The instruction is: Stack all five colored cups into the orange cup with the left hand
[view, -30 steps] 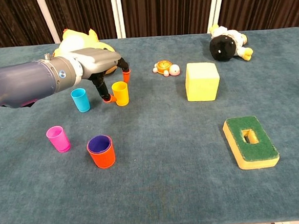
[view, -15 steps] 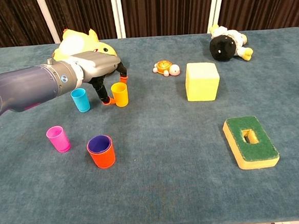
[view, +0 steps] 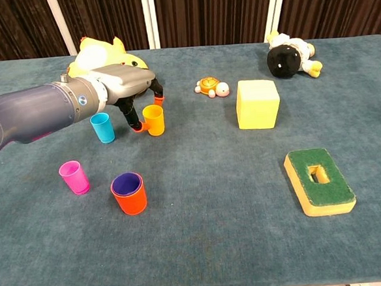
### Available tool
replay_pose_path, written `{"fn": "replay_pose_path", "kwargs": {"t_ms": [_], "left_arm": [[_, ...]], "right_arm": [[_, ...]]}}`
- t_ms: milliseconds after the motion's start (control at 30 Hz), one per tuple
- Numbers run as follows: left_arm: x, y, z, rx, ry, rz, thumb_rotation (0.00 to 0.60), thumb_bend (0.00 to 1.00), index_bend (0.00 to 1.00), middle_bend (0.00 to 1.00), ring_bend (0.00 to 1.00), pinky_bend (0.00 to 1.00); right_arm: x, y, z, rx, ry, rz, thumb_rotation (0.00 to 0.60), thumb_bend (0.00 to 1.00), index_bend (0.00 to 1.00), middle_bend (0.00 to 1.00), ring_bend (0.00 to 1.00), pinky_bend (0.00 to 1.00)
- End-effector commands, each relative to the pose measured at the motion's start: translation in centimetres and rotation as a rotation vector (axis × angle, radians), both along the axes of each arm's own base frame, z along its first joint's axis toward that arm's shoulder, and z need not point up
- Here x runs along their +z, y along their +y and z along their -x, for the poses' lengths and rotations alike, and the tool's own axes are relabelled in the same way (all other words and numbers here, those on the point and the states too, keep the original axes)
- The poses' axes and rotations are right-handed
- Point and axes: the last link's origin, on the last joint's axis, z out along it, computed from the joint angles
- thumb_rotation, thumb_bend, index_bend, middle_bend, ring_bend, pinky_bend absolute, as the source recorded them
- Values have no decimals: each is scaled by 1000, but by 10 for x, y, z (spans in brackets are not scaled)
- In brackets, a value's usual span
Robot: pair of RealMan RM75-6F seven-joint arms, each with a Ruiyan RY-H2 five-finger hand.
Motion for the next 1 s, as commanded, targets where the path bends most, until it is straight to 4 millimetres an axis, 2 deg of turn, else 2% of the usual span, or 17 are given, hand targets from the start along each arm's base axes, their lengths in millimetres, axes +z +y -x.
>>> {"fn": "replay_pose_path", "kwargs": {"t_ms": [33,167,300,433,567,733,1000], "left_arm": [[5,1,-3,-8,-15,-9,600,271,482,234,8,49],[19,1,-11,-27,-54,-26,600,271,485,238,8,49],[42,-5,-23,-66,-109,-38,600,271,487,240,8,50],[69,-20,-27,-97,-163,-25,600,271,486,241,8,52],[92,-41,-23,-125,-171,6,600,270,490,245,8,52],[120,-79,-3,-107,-170,82,600,270,482,242,8,52],[133,-110,19,-75,-132,188,600,270,486,243,8,51]], "right_arm": [[0,0,0,0,0,2,600,374,37,44,67,0],[1,0,0,-1,0,6,600,373,38,44,67,0],[1,0,0,0,0,8,600,373,37,44,67,0],[0,0,-1,2,2,5,600,373,38,44,67,0],[0,1,-1,3,4,3,600,374,38,44,67,0],[-2,1,-2,4,6,-1,600,373,38,44,67,0],[-3,1,-2,3,8,1,600,374,38,44,67,0]]}}
